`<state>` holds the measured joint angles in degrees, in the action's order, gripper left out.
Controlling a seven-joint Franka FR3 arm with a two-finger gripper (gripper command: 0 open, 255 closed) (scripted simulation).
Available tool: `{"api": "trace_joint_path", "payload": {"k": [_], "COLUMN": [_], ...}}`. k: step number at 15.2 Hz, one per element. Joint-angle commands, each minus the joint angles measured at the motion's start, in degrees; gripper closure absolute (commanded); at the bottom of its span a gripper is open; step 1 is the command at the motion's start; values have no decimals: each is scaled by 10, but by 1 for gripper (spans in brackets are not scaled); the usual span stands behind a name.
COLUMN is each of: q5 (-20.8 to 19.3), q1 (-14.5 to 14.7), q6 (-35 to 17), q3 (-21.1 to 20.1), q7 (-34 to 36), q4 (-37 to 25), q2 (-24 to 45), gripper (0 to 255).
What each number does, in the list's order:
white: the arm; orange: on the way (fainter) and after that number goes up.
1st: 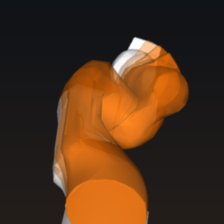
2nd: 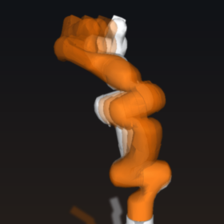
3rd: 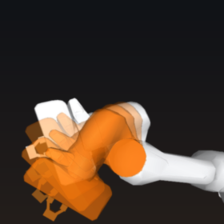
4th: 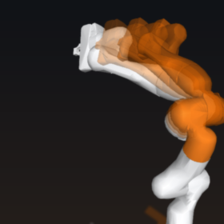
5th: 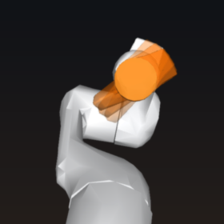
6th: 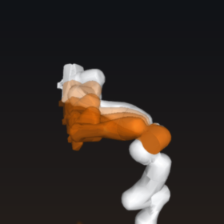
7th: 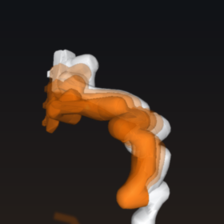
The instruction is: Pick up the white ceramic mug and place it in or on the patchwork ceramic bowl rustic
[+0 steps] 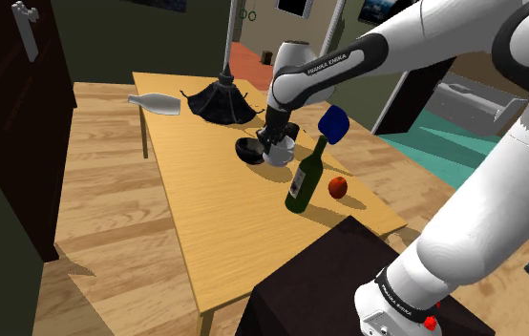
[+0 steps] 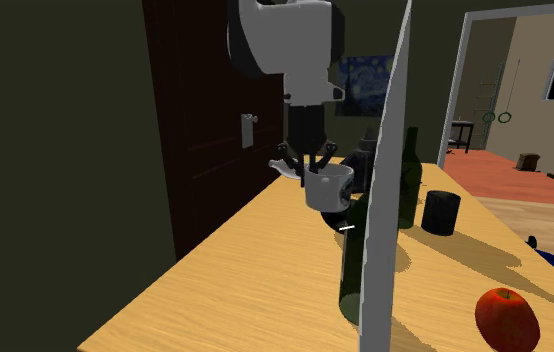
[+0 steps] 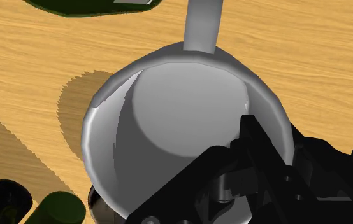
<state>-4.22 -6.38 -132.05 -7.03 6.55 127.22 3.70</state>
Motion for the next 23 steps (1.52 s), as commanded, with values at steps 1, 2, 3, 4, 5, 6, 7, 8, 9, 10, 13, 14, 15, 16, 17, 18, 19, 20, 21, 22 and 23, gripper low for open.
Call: {"api": "trace_joint_path", "payload": {"k": [1, 2, 3, 4, 5, 6, 7, 8, 9, 10, 13, 14, 15, 16, 17, 18, 19, 20, 21, 22, 23], "q5": [-5, -6, -8, -9, -10, -10, -11, -12, -12, -13, -13, -13, -13, -14, -14, -14, -15, -15, -15, -16, -16], "q1": [-5, -7, -9, -11, -13, -15, -17, -18, -20, -21, -24, -25, -25, -25, -25, -25, -25, -25, -25, -25, -25], "q6": [12, 19, 27, 36, 45, 55, 65, 76, 88, 101, 145, 162, 179, 172, 166, 160, 154, 148, 142, 136, 130], "q3": [5, 8, 10, 12, 14, 16, 18, 19, 21, 23, 27, 28, 29, 29, 29, 29, 30, 30, 30, 30, 30], "q7": [-9, -13, -18, -22, -26, -31, -35, -39, -44, -48, -61, -65, -69, -69, -68, -68, -67, -67, -66, -66, -66], "q4": [-52, -78, -105, -133, -162, -191, -222, -254, -287, -321, -436, -479, -520, -516, -513, -509, -505, -502, -499, -496, -494], "q2": [40, 59, 78, 97, 116, 136, 156, 176, 197, 219, 289, 315, 339, 342, 344, 347, 349, 352, 355, 358, 361], "gripper": [255, 255, 255, 255, 255, 255, 255, 255, 255, 255, 255, 255, 255, 255, 255, 255, 255, 255, 255, 255, 255]}}
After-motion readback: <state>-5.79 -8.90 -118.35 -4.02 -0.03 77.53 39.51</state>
